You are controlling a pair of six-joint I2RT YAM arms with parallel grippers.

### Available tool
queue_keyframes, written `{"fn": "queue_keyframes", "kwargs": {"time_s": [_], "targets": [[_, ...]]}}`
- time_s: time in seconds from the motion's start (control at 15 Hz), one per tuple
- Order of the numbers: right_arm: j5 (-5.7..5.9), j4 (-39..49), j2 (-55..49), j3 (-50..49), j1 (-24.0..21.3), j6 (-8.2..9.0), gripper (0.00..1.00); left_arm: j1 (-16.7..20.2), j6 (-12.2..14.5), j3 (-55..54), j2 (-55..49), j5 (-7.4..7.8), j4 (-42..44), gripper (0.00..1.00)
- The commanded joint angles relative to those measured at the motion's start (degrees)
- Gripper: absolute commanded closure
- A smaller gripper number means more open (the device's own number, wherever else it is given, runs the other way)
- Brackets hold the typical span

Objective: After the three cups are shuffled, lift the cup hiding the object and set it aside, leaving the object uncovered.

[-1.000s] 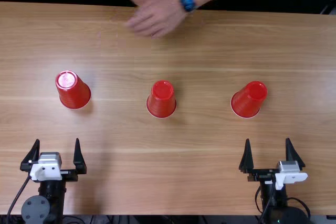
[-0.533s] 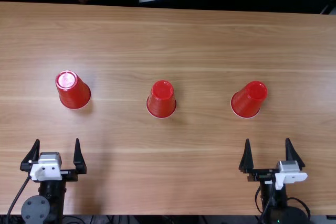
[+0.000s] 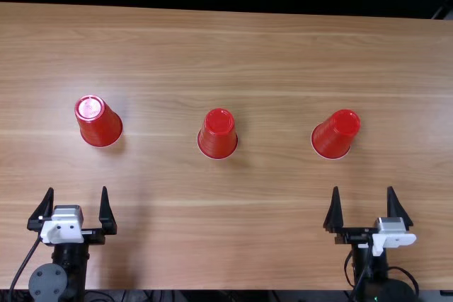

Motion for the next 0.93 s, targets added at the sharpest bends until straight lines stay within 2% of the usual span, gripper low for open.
{"fn": "queue_keyframes", "kwargs": {"time_s": [0.0,0.2,0.33,0.47,0.87], "targets": [[1.16,-0.1,-0.4,2.5,-0.7,-0.06,0.0,-0.2,0.2,-1.0,-0.6,1.04,-0.3,0.0],[1.48,-0.6,0.0,6.5,-0.9,-0.06,0.0,-0.2,0.2,6.9,-0.1,1.04,-4.2,0.0],[1.48,-2.3,7.3,12.3,-1.3,0.04,0.0,-0.1,0.2,13.5,6.7,0.93,-4.6,0.0],[1.48,-8.5,10.6,19.6,-1.5,-0.27,0.0,0.4,0.2,22.1,12.7,0.93,-8.9,0.0],[1.37,-31.9,28.8,43.9,-1.5,-0.38,0.0,0.4,0.2,50.6,32.2,0.2,-32.5,0.0]]}}
